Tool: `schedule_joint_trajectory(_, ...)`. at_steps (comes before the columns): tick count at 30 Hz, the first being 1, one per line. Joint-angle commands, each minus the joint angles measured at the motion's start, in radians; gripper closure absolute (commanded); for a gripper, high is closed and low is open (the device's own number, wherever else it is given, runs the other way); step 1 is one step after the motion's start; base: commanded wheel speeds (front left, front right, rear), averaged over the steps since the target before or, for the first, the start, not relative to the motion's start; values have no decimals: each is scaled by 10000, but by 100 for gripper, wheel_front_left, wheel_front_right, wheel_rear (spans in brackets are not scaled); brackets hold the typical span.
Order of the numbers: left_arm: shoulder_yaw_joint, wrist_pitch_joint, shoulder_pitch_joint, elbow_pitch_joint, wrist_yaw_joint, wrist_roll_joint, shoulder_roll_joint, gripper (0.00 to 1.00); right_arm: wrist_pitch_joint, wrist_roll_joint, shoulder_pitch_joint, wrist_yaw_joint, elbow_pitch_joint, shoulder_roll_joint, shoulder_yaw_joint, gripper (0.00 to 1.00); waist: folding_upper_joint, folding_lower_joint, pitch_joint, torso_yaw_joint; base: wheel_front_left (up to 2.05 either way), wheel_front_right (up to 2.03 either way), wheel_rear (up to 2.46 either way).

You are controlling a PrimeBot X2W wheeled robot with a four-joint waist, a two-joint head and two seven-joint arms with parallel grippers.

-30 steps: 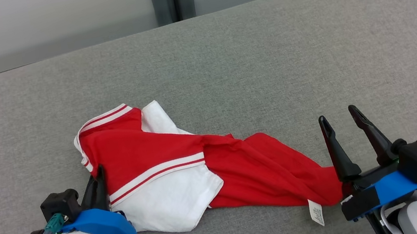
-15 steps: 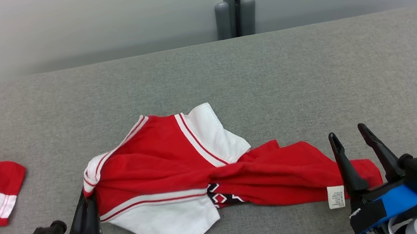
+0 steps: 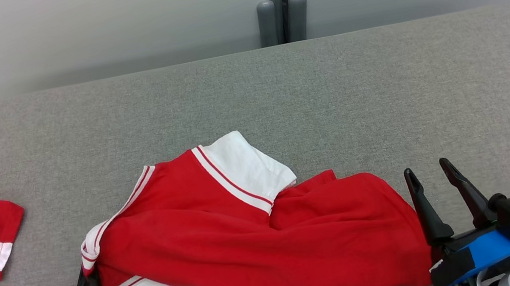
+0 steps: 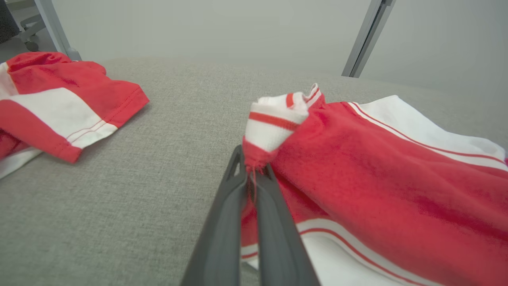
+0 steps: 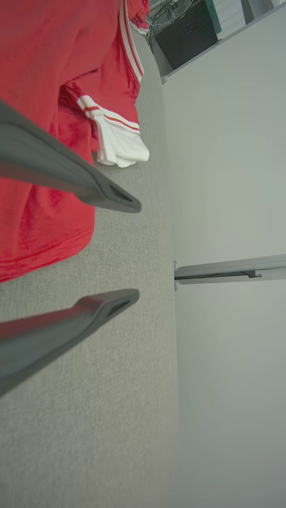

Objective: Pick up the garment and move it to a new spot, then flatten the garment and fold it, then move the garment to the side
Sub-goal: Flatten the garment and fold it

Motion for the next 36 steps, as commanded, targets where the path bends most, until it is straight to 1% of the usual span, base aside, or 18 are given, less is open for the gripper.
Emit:
schedule_joint_trajectory(1,82,-86,-233,-46,68,56,-42,0,-25,65,73,1,20,-23,-46,0,1,0,-20,-35,0,0,0)
schedule_joint_trajectory(4,217,-163,-412,-497,57,241,-125,0,-24,-14,69,1,18,-23,-174,0,1,0,-70,-87,0,0,0)
schedule_joint_trajectory(8,1019,-166,-273,-2128,72,635,-573,0,-24,-97,69,1,-5,-22,-377,0,1,0,-171,-104,0,0,0)
schedule_joint_trajectory(12,1557,-169,-54,-3244,-129,1220,-962,0,-25,-165,108,1,5,-22,-515,0,1,0,-267,-85,0,0,0)
schedule_joint_trajectory(15,1759,-169,78,-3690,-227,1654,-1172,0,-24,-220,159,1,52,-22,-583,0,1,0,-338,-75,0,0,0)
schedule_joint_trajectory(17,1794,-163,209,-3734,-285,1890,-1295,0,-24,-247,197,1,102,-22,-625,0,1,0,-362,-78,0,0,0)
schedule_joint_trajectory(21,1712,-164,308,-3317,-352,2299,-1382,0,-25,-341,195,1,317,-23,-684,0,1,0,-390,-106,0,0,0)
schedule_joint_trajectory(25,1741,-164,344,-2960,-373,2488,-1437,0,-24,-482,147,1,562,-22,-672,0,1,0,-387,-109,0,0,0)
schedule_joint_trajectory(28,1773,-165,250,-2758,-384,2552,-1475,0,-24,-576,-90,1,799,-20,-471,0,1,0,-368,-83,0,0,0)
schedule_joint_trajectory(33,1748,-165,64,-2608,-401,2549,-1496,0,-24,-582,-1022,1,1611,-319,330,0,1,0,-292,-17,0,0,0)
schedule_joint_trajectory(36,1708,-164,-1,-2583,-418,2491,-1504,0,-7,-605,-1927,1,2423,-529,1027,0,1,0,-243,55,0,0,0)
